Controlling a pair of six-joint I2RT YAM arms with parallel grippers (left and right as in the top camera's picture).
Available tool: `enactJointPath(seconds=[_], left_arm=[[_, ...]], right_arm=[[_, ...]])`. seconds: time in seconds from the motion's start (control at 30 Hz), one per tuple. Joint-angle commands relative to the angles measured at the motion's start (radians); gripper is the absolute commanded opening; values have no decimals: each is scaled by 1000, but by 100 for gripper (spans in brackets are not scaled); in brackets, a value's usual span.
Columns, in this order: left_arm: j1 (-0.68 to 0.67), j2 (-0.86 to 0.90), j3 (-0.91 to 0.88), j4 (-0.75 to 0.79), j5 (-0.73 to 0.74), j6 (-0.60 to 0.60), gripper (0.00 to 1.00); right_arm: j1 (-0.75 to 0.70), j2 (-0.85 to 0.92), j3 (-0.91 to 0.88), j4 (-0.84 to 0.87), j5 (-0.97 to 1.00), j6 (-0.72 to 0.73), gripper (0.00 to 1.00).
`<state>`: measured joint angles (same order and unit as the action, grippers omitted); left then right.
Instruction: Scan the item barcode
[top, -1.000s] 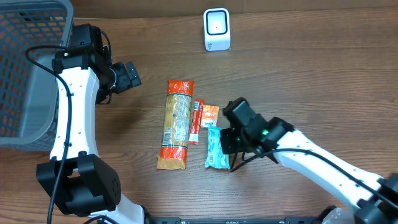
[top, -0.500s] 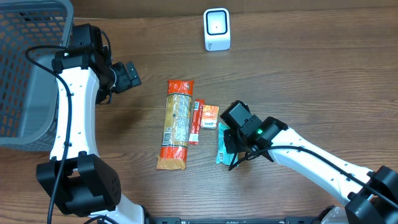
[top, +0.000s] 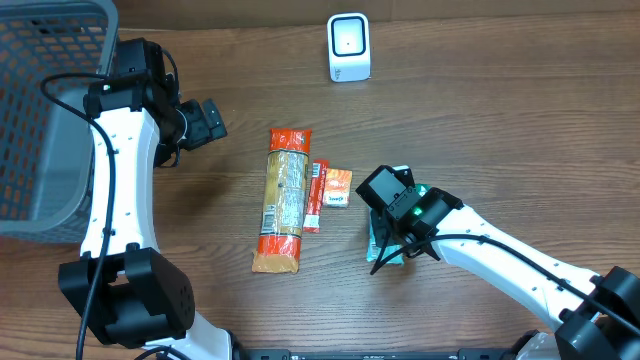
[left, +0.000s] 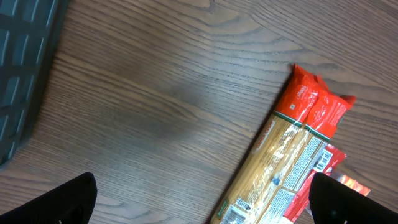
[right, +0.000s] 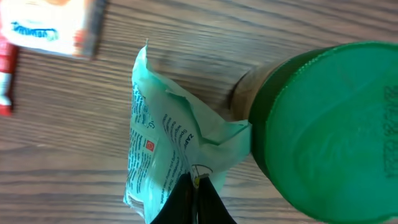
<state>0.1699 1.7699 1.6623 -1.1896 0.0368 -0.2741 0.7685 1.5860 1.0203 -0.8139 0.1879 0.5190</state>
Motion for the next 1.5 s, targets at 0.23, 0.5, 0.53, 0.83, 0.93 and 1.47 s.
enactJointPath(seconds=[0.23, 0.5, 0.53, 0.83, 0.93, 1.47], left_arm=[[-7, 2, 18, -2, -3, 16, 100], [-7, 2, 18, -2, -3, 16, 100], [-7, 2, 18, -2, -3, 16, 100], [-7, 2, 18, -2, -3, 16, 100], [-7, 2, 18, -2, -3, 16, 100], [-6, 2, 18, -2, -3, 16, 100]], right_arm=[[3, -6, 28, -60, 84, -135, 7], [3, -6, 28, 23, -72, -134, 9], [3, -6, 28, 29, -74, -134, 11], [3, -6, 28, 22, -88, -130, 42], [3, -6, 28, -8, -89, -130, 45], [-147, -11, 284, -182, 48, 77, 75]])
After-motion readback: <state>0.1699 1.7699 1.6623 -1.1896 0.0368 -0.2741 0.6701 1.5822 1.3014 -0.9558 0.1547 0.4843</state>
